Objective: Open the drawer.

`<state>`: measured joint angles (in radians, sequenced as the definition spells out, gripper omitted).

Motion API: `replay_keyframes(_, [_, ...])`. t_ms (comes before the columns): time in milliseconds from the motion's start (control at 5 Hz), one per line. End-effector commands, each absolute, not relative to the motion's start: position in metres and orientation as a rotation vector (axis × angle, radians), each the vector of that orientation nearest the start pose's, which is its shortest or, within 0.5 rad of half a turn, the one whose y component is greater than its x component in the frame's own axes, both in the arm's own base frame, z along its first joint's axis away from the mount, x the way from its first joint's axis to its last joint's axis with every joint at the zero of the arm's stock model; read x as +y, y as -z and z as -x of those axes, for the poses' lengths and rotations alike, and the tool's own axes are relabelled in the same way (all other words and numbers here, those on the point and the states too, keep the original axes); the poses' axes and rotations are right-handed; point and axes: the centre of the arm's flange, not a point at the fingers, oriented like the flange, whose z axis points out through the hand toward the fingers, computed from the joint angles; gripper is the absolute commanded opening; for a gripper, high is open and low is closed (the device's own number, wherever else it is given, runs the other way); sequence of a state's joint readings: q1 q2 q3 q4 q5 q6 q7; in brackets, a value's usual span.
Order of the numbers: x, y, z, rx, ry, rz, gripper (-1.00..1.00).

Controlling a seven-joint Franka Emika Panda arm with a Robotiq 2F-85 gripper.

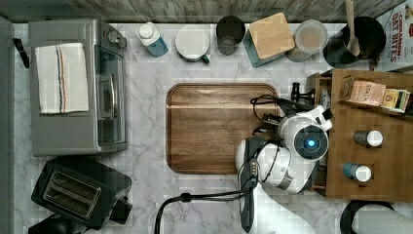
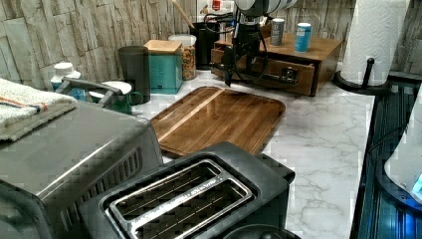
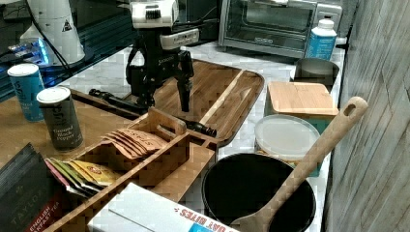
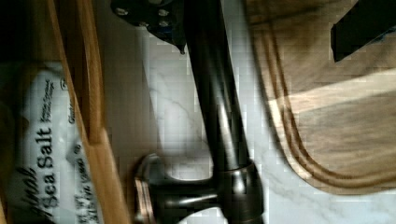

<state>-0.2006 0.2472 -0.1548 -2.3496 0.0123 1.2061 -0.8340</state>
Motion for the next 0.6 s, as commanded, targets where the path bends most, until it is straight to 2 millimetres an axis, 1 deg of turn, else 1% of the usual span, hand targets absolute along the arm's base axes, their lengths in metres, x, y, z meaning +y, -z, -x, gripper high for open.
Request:
replay_keyframes(200, [0.072,-0.223,-0.456,0.111,0.002,3.081,1.00])
replay_keyframes(400, [0.089,-0.228,-0.446,0.072,0.033,3.091,1.00])
replay_keyframes(600, [0.089,-0.228,-0.446,0.072,0.033,3.091,1.00])
